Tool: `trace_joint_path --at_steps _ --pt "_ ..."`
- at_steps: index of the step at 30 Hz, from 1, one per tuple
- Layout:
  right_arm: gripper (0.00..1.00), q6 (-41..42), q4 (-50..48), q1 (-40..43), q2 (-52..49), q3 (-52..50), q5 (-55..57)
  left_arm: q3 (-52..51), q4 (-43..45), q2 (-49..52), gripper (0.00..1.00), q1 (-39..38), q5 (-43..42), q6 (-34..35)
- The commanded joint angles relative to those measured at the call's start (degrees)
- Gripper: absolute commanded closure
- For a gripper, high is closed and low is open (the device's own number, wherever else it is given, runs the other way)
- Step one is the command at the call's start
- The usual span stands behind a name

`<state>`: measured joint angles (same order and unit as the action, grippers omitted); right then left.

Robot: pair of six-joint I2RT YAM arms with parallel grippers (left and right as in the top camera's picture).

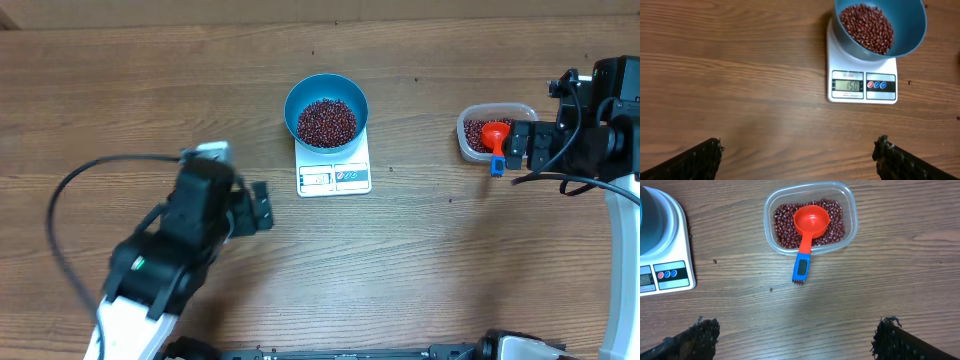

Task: Scoop item into bowl and weigh 150g on scale

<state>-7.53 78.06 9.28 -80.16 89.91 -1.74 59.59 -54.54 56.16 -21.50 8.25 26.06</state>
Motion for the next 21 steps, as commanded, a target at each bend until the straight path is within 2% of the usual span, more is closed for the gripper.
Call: trace_joint_path --at_steps 1,11,21 --pt "0.0 -0.07 -0.15 -0.22 0.0 1.22 -0.52 -0.33 -3.37 -6.91 0.0 1.29 1.36 -2.29" --pt "0.0 -0.07 -0.15 -0.22 0.0 1.22 -0.52 -9.18 -5.44 -23.52 0.0 1.29 2.12 1.92" --pt "0.0 -0.07 -0.15 -0.22 0.0 1.22 -0.52 -17.55 1.01 -35.01 0.0 1.27 4.33 0.79"
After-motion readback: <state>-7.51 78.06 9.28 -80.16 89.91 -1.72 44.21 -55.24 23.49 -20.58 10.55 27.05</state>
